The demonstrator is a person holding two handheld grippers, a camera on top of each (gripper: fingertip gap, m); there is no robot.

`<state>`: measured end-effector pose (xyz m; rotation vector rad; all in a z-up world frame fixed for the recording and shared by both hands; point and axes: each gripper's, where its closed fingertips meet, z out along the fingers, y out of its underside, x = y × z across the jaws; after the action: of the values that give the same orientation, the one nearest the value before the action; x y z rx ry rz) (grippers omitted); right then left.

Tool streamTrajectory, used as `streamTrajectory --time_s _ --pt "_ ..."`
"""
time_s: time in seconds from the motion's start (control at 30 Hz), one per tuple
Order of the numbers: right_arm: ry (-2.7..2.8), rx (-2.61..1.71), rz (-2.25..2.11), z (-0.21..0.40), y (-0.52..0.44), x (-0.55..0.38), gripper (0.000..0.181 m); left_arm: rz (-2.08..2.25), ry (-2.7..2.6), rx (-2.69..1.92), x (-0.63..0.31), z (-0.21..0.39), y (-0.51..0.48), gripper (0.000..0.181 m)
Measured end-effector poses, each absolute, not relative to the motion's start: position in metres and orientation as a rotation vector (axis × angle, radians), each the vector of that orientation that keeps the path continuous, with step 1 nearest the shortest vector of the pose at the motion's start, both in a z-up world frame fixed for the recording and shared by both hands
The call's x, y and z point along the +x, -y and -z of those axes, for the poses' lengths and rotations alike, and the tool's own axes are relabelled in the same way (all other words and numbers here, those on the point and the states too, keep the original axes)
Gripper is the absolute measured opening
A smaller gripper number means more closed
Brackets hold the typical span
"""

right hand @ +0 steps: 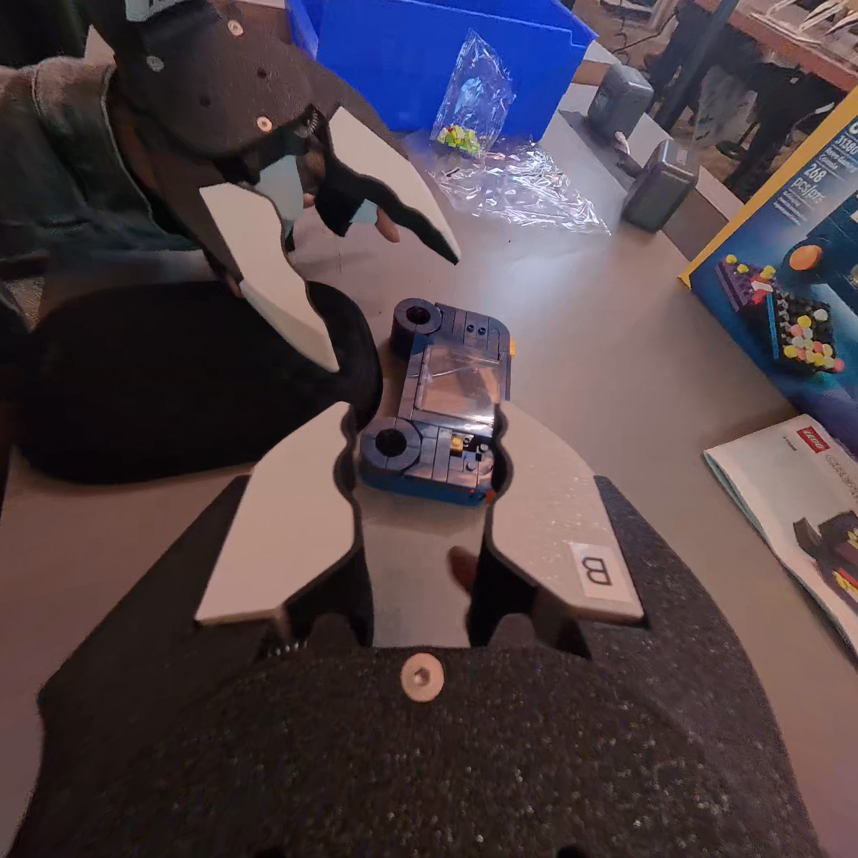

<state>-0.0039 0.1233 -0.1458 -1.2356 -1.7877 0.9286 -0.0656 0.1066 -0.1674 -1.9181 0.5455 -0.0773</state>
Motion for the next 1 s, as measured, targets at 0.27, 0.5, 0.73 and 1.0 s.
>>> streamTrajectory --time_s 0.27,0.5,0.73,1.0 --pt "1.804 -1.521 -1.216 0.169 -0.138 -0.036 0.114 0.193 -0.405 -1.975 -0.086 0.174 -0.11 0.107" --pt "1.99 -1.548 -0.943 0.207 -0.132 -0.051 0.098 0.195 -0.362 -1.954 -0.097 0.172 -0.108 0.088" --pt "2.055 -1.034 -0.506 0.188 -0.128 -0.063 0.076 0.322 -0.169 -1.866 -0.116 0.156 -0.108 0.077" --pt "1.809 -0.294 0.086 0.172 -0.12 -0.06 0.076 0.662 -0.315 -1.851 -0.087 0.155 -0.113 0.049"
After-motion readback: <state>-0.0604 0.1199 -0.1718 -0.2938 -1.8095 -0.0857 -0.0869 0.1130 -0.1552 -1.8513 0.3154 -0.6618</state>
